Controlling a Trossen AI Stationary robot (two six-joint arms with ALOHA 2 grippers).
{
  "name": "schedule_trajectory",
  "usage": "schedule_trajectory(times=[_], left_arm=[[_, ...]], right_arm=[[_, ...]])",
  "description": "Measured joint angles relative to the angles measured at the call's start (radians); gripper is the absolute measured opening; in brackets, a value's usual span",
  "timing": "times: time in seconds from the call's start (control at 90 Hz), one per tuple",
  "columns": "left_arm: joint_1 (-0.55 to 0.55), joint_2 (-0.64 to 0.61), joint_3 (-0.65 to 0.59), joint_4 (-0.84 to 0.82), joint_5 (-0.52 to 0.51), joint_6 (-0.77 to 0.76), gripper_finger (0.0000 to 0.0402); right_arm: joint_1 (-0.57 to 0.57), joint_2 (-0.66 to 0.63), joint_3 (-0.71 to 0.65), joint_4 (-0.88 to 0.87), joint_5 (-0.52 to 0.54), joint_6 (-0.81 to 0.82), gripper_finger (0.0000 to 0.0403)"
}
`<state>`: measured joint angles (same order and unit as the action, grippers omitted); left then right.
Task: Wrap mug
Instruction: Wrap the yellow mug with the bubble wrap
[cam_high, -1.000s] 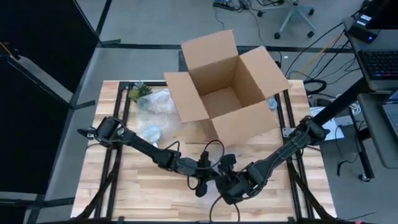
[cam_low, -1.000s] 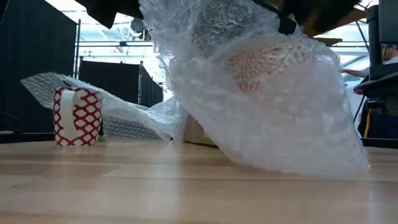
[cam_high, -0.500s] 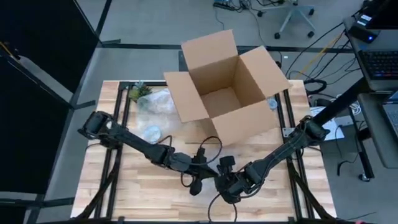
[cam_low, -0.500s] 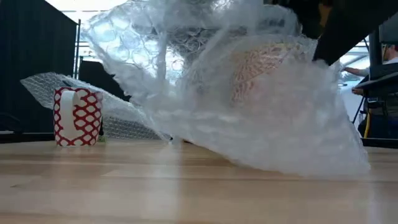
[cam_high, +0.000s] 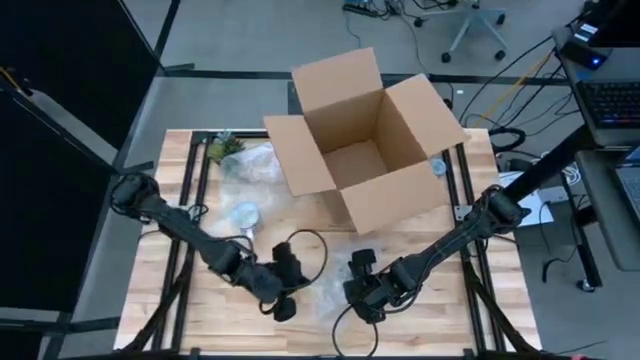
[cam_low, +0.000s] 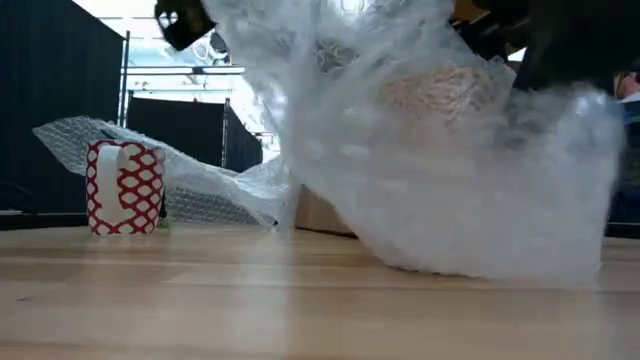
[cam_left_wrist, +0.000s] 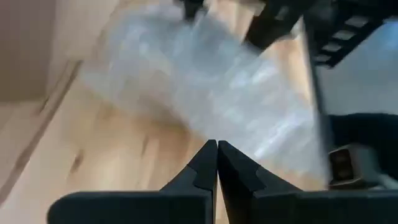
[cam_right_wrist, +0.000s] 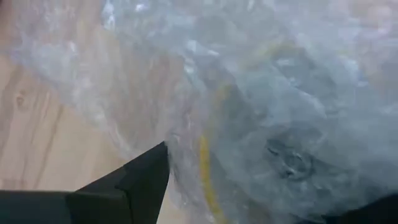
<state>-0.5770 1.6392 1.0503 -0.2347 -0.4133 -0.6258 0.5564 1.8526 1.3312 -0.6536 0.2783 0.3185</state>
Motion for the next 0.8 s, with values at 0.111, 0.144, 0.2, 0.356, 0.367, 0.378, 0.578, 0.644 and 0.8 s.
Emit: schedule_trajectory(times=[0.111, 0.144, 0.2, 0.356, 0.367, 0.378, 0.578, 0.644, 0.8], left_arm=[[0.009, 0.095, -0.055, 0.155, -0.007, 0.023, 0.0], [0.018, 0.123, -0.056, 0.217, -0.01, 0.047, 0.0], [0.033, 0.159, -0.05, 0.341, -0.012, 0.105, 0.0], [0.068, 0.17, 0.003, 0.566, -0.011, 0.307, 0.0], [0.072, 0.169, 0.006, 0.566, -0.011, 0.314, 0.0], [0.076, 0.169, 0.008, 0.564, -0.011, 0.319, 0.0], [0.149, 0.2, 0.012, 0.552, 0.066, 0.312, 0.0], [0.167, 0.223, 0.011, 0.561, 0.088, 0.308, 0.0], [0.198, 0.289, 0.015, 0.657, 0.159, 0.264, 0.0]], right_arm=[[-0.001, 0.0, 0.0, 0.001, 0.0, -0.007, 0.0251], [-0.001, 0.0, 0.0, 0.001, 0.001, -0.009, 0.0251], [-0.002, 0.0, 0.0, 0.002, 0.001, -0.009, 0.0251], [-0.006, 0.0, 0.0, 0.007, 0.002, -0.007, 0.0251], [-0.006, 0.0, 0.0, 0.006, 0.002, -0.007, 0.0251], [-0.006, 0.0, 0.0, 0.007, 0.002, -0.007, 0.0251], [-0.008, 0.0, 0.0, 0.016, 0.002, -0.014, 0.0251], [-0.011, 0.0, 0.0, 0.021, 0.003, -0.016, 0.0251], [-0.013, -0.001, 0.0, 0.018, 0.003, -0.016, 0.0251]])
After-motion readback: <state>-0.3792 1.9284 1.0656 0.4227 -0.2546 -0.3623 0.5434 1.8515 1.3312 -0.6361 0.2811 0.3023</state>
